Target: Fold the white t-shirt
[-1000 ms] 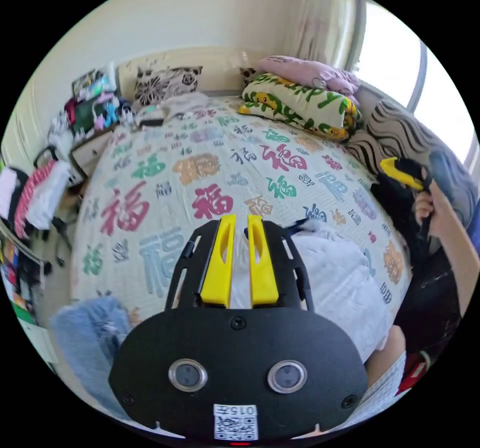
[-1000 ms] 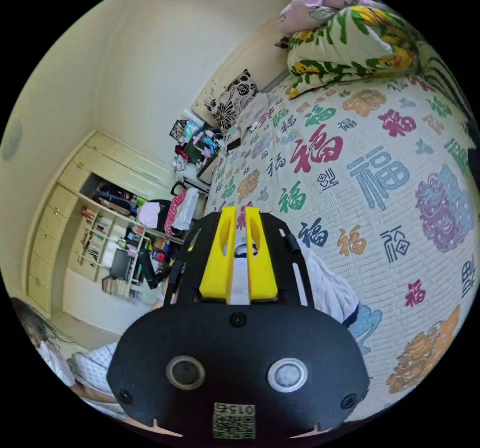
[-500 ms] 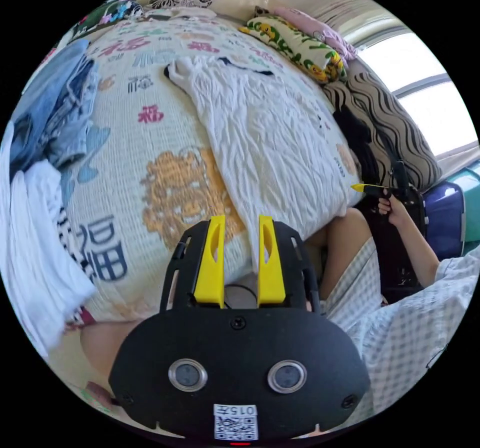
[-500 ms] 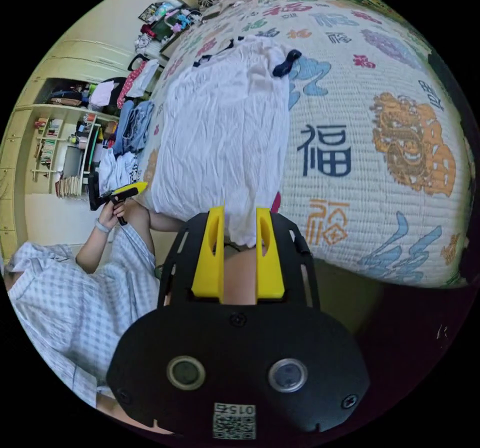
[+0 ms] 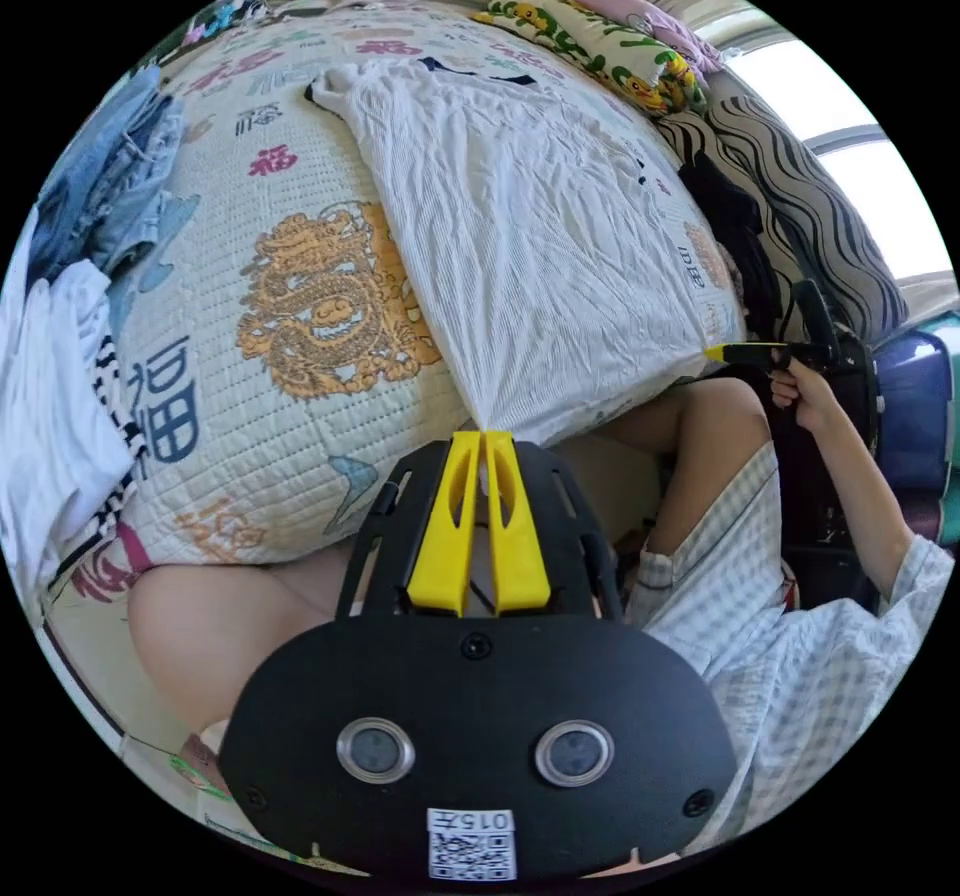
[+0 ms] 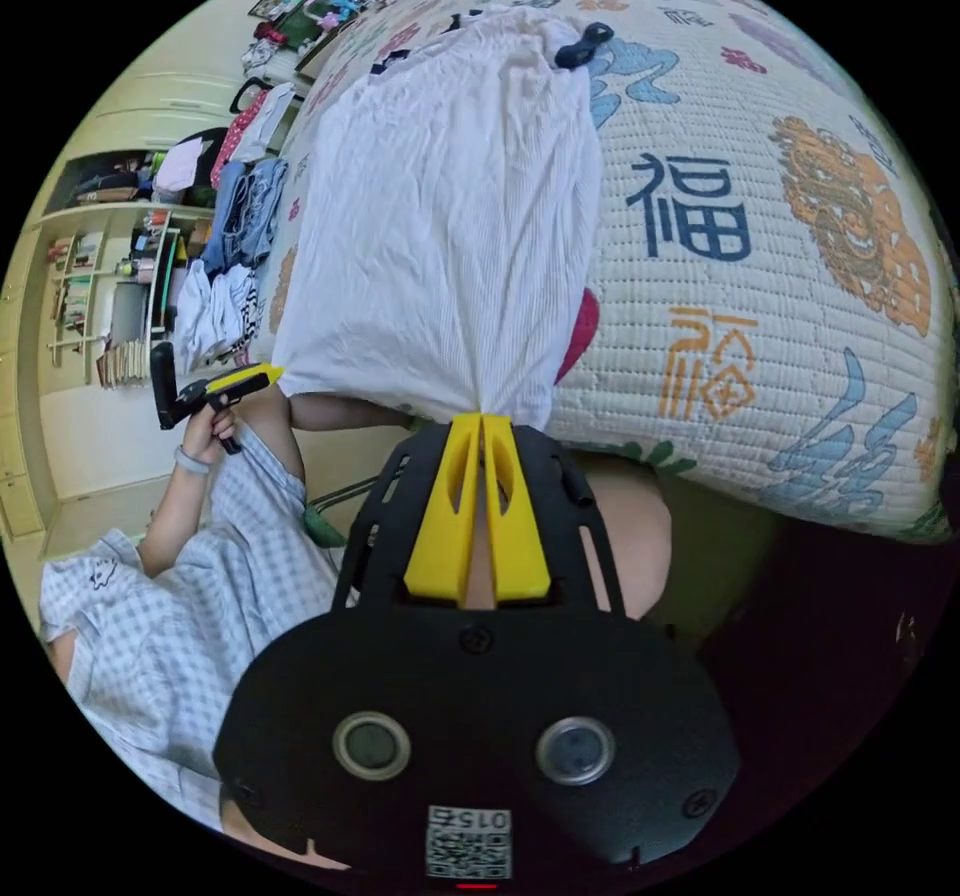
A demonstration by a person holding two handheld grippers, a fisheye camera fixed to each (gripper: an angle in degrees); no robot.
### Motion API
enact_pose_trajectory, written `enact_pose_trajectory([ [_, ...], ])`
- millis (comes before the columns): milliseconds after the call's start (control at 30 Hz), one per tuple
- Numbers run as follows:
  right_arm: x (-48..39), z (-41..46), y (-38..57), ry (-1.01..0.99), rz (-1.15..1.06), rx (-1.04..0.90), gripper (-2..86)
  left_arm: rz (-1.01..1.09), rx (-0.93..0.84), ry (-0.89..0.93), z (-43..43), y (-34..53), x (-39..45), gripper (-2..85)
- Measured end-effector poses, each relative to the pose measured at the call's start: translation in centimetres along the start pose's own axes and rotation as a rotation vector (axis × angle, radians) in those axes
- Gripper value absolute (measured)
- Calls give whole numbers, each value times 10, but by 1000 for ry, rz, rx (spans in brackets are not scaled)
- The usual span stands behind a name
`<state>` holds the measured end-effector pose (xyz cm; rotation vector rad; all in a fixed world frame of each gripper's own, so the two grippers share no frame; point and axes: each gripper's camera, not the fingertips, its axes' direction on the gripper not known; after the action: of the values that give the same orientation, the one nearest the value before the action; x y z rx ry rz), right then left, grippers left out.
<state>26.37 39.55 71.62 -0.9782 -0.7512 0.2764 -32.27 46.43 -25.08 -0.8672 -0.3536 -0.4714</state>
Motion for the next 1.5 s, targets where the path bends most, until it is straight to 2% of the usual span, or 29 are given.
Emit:
enact_pose_trajectory([
  [233,5,-19,11,31,-84,-75,-4,7,-49,-90,5,-10,10,-5],
  [367,16,-20,4,22,-67,-72,1,-30,-70,-79,26,-30,11,5],
  [467,28,-32,2,-21,-45,-56,15,-63,-185,-86,54,-48,11,52],
  [600,56,-69,10,-76,-29,32,38,-6,-249,-231,43,-54,29,83],
  [700,84,-103,9,-165,3,175,51,10,-212,-302,17,-70,39,84],
  [867,111,-142,-29,-255,18,388,60,194,34,-207,-12,-181,98,85],
  [1000,124,-147,-70,-312,44,471,62,433,169,-194,17,-312,194,94],
  [1067,128,-146,-80,-335,42,483,62,508,165,-197,47,-366,232,93],
  [1167,134,-146,-87,-307,41,502,61,614,45,-161,113,-439,283,81],
  [1367,147,-153,-90,-282,24,487,60,713,-176,-317,218,-515,322,35],
  [1467,150,-164,-91,-289,-10,510,61,662,-81,-210,206,-532,304,13],
  [1500,151,-169,-92,-287,-24,532,63,606,-7,-111,190,-537,290,9],
])
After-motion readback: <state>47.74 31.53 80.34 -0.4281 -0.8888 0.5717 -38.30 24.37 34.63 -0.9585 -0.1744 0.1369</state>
